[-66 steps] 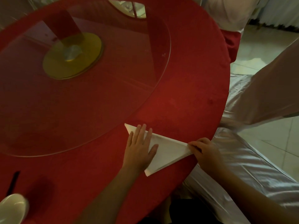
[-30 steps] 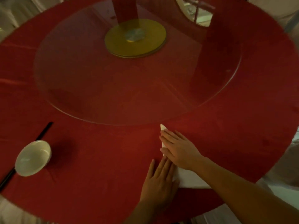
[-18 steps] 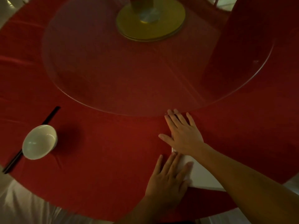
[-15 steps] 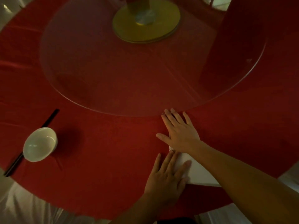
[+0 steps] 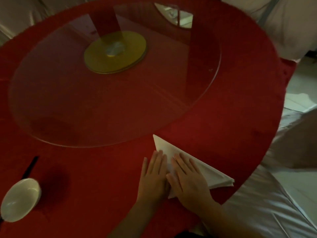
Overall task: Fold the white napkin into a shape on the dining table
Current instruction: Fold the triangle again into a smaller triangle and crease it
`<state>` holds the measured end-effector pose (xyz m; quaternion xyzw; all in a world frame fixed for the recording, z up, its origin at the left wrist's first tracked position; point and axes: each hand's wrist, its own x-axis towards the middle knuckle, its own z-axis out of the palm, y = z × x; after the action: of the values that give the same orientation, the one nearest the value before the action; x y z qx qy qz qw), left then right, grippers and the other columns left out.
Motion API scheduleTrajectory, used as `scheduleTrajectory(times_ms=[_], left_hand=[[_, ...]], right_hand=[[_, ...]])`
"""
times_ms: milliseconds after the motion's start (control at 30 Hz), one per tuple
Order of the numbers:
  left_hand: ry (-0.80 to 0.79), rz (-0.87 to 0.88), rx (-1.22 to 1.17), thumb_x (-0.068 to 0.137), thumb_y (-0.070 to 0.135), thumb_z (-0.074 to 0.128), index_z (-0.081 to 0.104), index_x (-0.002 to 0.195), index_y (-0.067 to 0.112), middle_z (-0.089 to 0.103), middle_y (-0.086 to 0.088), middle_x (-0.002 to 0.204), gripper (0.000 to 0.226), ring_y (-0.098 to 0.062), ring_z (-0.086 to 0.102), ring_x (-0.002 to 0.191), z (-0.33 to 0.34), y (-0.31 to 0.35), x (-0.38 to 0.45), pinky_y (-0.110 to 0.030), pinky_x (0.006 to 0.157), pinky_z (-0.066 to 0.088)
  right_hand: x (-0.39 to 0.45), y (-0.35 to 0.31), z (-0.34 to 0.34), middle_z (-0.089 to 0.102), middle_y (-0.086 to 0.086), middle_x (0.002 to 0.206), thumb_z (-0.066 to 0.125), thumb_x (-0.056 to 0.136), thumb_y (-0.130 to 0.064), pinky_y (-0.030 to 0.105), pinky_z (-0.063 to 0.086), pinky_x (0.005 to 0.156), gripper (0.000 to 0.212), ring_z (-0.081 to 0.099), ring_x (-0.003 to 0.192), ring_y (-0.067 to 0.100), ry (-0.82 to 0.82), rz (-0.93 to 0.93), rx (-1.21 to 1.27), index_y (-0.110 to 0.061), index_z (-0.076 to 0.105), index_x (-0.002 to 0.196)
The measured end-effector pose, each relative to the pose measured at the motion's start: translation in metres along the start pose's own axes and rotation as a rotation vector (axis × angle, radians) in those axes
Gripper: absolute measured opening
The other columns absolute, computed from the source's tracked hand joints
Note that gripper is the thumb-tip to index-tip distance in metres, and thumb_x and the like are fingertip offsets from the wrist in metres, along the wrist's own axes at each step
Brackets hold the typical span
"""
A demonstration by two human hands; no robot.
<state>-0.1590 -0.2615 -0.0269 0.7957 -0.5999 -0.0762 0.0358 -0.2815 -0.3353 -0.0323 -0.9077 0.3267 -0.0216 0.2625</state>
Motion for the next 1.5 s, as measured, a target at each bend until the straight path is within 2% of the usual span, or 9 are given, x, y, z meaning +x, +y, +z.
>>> scheduleTrajectory(times_ms=[200,300,500,767,967,1067,1300,1400,1500], left_hand=[[-0.104,-0.020,0.014,0.093,0.057,-0.002,0.000,0.150,0.017,-0.006,-0.004,0.160,0.069,-0.015,-0.018,0.143,0.024,-0.006,0.051,-0.044,0.116,-0.007],[-0.076,-0.065,0.021,0.088,0.071,0.007,-0.002,0.150,0.021,-0.007,-0.002,0.160,0.081,-0.015,-0.017,0.144,0.035,-0.009,0.054,-0.045,0.117,-0.007],[-0.019,-0.100,0.030,0.079,0.083,0.018,0.009,0.150,0.016,0.006,-0.010,0.160,0.098,-0.020,-0.005,0.146,0.038,-0.008,0.056,-0.048,0.117,-0.001],[-0.072,-0.113,0.052,0.078,0.082,0.007,-0.002,0.151,0.015,-0.006,-0.009,0.160,0.099,-0.020,-0.015,0.145,0.028,-0.005,0.054,-0.049,0.116,-0.010],[-0.109,0.050,0.013,0.090,0.068,0.003,-0.008,0.150,0.015,-0.010,-0.003,0.160,0.081,-0.017,-0.017,0.144,0.035,0.012,0.006,-0.049,0.116,-0.008],[-0.097,0.072,-0.017,0.093,0.065,0.008,0.004,0.152,0.018,-0.004,0.000,0.160,0.076,-0.015,-0.011,0.146,0.042,0.015,-0.015,-0.049,0.116,-0.002],[-0.168,0.067,0.025,0.086,0.069,-0.006,-0.014,0.148,0.021,-0.023,0.000,0.157,0.078,-0.015,-0.031,0.139,0.032,0.018,-0.015,-0.045,0.115,-0.015],[-0.123,-0.065,-0.117,0.091,0.065,0.013,0.001,0.152,0.022,-0.007,-0.002,0.161,0.075,-0.021,-0.010,0.146,0.022,0.027,-0.024,-0.042,0.117,0.003],[0.032,-0.367,-0.356,0.089,0.047,0.047,0.029,0.142,0.019,0.033,-0.011,0.142,0.063,-0.025,0.034,0.127,0.011,0.040,-0.035,-0.037,0.101,0.037]], right_hand=[[-0.013,0.014,0.007,0.022,0.004,0.158,0.000,0.097,-0.054,0.041,-0.001,0.120,0.069,0.004,0.147,0.015,0.034,0.091,-0.083,-0.016,0.021,0.150],[-0.027,0.030,0.009,0.036,0.011,0.152,0.017,0.099,-0.053,0.044,0.009,0.115,0.066,0.022,0.144,0.023,0.064,0.198,-0.187,-0.008,0.035,0.144],[-0.057,0.074,0.014,0.033,0.012,0.153,0.024,0.095,-0.064,0.049,0.009,0.117,0.076,0.020,0.145,0.023,0.199,0.460,-0.229,-0.006,0.032,0.144],[-0.057,0.073,0.015,0.028,0.011,0.155,0.019,0.094,-0.065,0.047,0.000,0.117,0.078,0.015,0.145,0.022,0.191,0.461,-0.243,-0.007,0.025,0.146],[-0.055,0.072,0.011,0.005,0.008,0.161,0.002,0.089,-0.069,0.047,-0.011,0.115,0.086,-0.008,0.146,0.018,0.160,0.427,-0.224,-0.010,0.007,0.151],[-0.055,0.071,0.010,0.009,0.011,0.160,0.007,0.090,-0.066,0.050,-0.007,0.116,0.085,-0.001,0.147,0.023,0.158,0.431,-0.235,-0.007,0.011,0.150],[-0.056,0.072,-0.007,0.027,0.013,0.156,0.032,0.097,-0.049,0.050,0.009,0.116,0.063,0.017,0.146,0.028,0.168,0.408,-0.123,-0.008,0.033,0.146],[-0.059,0.074,-0.027,0.055,0.014,0.134,0.048,0.094,-0.030,0.045,0.038,0.101,0.042,0.045,0.124,0.033,0.228,0.448,-0.070,-0.009,0.054,0.130],[-0.059,0.073,-0.044,0.061,0.012,0.116,0.046,0.090,-0.025,0.038,0.042,0.082,0.035,0.051,0.105,0.030,0.177,0.501,-0.070,-0.011,0.060,0.119]])
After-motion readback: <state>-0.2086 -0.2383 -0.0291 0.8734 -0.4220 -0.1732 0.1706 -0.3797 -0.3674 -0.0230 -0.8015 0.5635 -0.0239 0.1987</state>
